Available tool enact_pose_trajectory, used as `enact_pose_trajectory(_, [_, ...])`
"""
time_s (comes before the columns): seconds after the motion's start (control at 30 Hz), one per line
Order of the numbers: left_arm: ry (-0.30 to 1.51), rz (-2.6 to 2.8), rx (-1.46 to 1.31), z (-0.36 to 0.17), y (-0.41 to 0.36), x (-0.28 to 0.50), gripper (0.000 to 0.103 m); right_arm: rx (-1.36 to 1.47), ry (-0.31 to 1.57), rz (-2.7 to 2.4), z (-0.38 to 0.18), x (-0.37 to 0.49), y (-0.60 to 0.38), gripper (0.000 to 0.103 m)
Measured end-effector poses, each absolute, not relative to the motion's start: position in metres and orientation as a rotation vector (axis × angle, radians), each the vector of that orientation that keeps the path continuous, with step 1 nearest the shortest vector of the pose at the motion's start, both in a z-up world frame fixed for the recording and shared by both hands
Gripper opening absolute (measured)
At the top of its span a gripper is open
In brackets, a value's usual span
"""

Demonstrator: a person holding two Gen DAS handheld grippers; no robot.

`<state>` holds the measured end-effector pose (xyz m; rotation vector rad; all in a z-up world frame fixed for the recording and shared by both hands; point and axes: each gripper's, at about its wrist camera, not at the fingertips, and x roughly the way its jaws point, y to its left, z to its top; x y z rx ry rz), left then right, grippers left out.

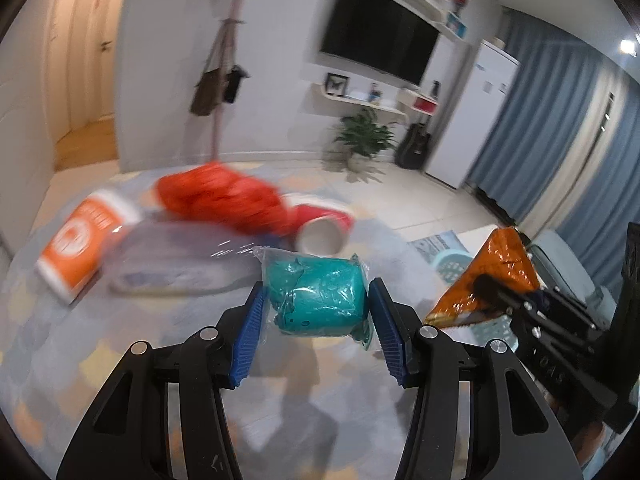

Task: Collect trash
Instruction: 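Grasp the orange snack bag with the right tool, carry both items to the basket, release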

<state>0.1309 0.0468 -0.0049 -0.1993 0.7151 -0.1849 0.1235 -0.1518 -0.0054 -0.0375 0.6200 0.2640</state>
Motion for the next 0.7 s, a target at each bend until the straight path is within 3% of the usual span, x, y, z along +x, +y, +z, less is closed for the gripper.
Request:
enact_pose_trajectory(0.4, [0.732,-0.383,-0.075,0.005,-0.074,0.182,0.050,0.154,0.640,-0.040,-0.012,0.154,-0.288,0.021])
enact_pose_trajectory(0.7, [0.840,-0.505,-0.022,-0.034,-0.147,0.217,0.050,0.345,0.834,-0.209,-0.076,0.188,-0.366,0.021])
